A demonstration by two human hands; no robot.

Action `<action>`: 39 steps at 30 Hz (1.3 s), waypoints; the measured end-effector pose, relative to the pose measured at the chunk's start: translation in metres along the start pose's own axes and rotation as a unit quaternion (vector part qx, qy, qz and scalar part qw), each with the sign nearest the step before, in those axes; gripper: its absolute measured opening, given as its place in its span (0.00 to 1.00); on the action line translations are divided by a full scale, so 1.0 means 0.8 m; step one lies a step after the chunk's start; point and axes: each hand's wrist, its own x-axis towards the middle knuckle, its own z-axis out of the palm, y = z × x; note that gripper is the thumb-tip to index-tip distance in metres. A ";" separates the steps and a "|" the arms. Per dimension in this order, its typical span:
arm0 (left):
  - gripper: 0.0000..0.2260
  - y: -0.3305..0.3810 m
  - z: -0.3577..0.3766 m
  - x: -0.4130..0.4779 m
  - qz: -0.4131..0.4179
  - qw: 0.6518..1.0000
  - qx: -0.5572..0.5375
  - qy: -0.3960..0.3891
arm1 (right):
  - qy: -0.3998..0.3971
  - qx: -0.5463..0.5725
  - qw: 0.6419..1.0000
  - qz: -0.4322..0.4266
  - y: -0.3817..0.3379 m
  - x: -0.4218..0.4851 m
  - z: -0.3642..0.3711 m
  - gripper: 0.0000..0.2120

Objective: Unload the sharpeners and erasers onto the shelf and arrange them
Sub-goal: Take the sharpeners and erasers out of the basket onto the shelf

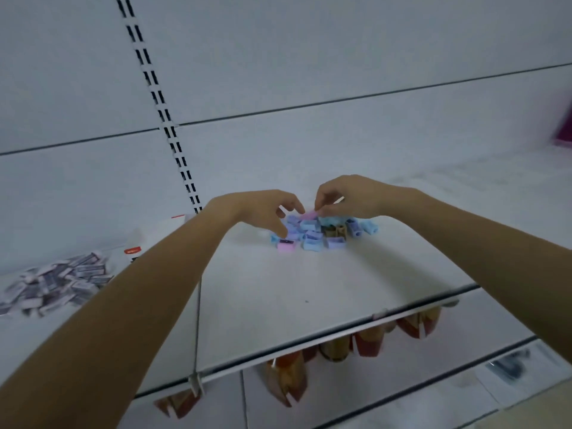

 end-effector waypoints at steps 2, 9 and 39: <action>0.18 -0.001 0.003 -0.002 -0.006 1.000 -0.004 0.017 | 0.028 -0.023 0.999 -0.019 0.005 -0.001 0.002 0.07; 0.13 -0.008 -0.001 -0.020 -0.023 0.989 0.086 0.116 | 0.087 -0.028 0.994 -0.058 0.007 -0.004 0.015 0.12; 0.17 -0.316 0.012 -0.632 -0.335 0.849 0.135 0.386 | 0.039 0.038 0.928 -0.368 -0.616 0.089 0.242 0.21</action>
